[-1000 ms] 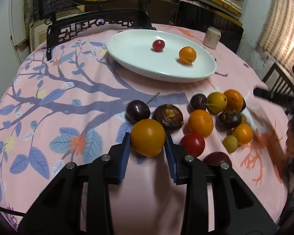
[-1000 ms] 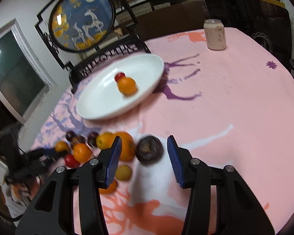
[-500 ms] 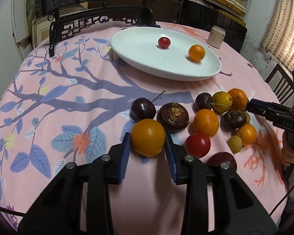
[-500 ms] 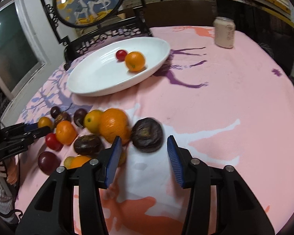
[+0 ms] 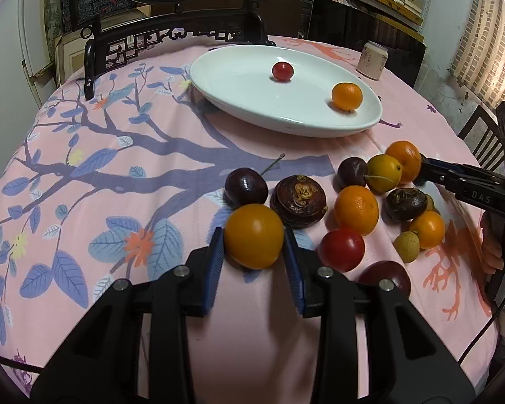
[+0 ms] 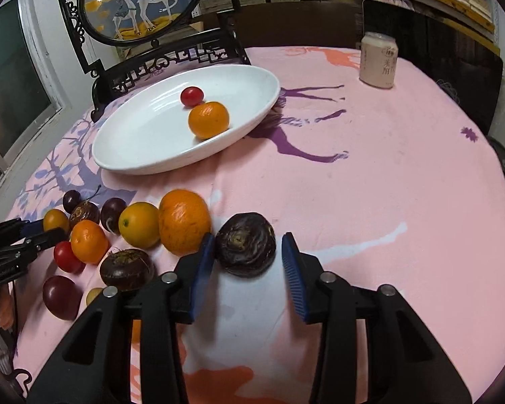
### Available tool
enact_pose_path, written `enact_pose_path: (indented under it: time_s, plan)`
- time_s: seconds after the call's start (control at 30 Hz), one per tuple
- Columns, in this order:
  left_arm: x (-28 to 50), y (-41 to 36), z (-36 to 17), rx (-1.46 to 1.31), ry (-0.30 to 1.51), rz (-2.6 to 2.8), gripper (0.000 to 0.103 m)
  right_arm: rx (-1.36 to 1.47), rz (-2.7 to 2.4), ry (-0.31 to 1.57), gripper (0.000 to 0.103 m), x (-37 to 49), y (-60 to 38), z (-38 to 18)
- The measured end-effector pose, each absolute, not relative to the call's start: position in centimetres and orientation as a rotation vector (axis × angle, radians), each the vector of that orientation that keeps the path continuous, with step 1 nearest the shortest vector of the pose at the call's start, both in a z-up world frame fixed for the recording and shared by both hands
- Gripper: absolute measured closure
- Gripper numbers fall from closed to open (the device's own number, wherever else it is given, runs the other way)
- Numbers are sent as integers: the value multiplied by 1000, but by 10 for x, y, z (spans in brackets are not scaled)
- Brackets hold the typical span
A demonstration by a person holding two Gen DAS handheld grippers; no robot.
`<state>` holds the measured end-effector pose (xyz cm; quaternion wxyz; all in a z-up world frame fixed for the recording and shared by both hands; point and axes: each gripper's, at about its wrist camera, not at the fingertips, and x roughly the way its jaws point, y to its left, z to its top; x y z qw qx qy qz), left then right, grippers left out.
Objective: Organize fruits
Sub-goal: 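Carry an orange to the plate with the left tool while the right tool carries a mangosteen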
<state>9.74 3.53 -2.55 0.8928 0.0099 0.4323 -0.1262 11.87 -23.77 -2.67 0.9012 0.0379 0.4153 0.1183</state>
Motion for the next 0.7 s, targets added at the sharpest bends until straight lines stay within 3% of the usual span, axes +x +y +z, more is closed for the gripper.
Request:
enact_pose_path:
  time_s: [0.4,0.7]
  plan:
    - [94,36,-19,1,862,-285,68,154,242,840,67,110,-254,-20]
    - [120,16,32,17,772,-299,68,323,310,775,67,118,-270,10]
